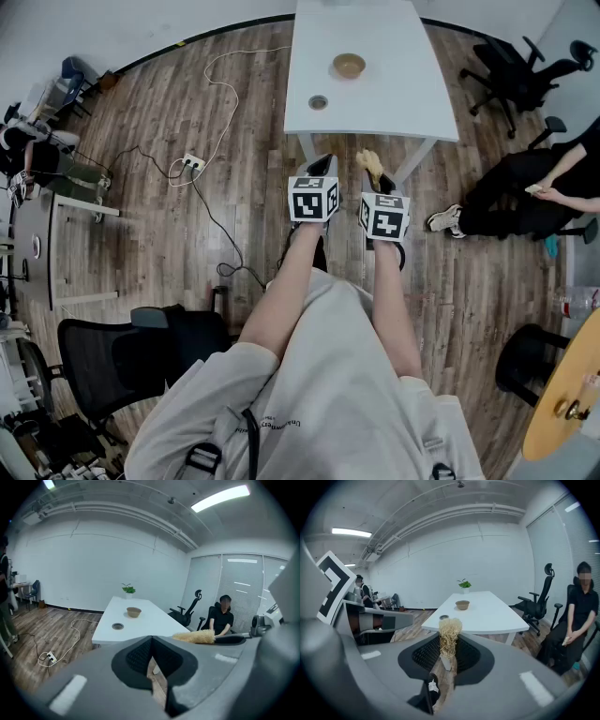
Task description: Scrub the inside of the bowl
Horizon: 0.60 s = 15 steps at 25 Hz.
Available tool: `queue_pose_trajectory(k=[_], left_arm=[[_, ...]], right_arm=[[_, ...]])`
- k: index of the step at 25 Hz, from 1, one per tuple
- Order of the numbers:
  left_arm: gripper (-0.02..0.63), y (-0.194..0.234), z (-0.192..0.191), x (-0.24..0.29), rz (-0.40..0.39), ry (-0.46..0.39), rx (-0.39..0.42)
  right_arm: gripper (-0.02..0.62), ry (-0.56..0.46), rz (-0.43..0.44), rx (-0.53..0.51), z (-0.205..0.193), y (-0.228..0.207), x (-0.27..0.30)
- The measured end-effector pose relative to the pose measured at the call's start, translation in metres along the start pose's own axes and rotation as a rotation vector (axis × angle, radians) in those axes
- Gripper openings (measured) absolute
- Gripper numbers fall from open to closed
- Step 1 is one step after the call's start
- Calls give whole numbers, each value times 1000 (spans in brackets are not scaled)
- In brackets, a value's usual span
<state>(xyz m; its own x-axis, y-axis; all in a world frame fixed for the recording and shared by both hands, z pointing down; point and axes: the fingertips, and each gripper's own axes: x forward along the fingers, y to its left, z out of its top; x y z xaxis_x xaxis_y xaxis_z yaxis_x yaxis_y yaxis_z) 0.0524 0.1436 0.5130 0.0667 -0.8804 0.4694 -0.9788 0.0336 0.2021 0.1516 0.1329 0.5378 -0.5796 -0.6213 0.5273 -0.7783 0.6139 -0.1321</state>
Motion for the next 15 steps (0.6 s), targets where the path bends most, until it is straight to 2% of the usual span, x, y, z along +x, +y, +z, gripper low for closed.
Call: queue_pose_trajectory(k=[9,15], left_arm=[[2,23,2,33,1,15,-25],[2,40,17,71,-9,32,-46]], right_arm=[[103,21,-13,-20,13,-10,33],[104,38,-39,-3,23,-31,58]])
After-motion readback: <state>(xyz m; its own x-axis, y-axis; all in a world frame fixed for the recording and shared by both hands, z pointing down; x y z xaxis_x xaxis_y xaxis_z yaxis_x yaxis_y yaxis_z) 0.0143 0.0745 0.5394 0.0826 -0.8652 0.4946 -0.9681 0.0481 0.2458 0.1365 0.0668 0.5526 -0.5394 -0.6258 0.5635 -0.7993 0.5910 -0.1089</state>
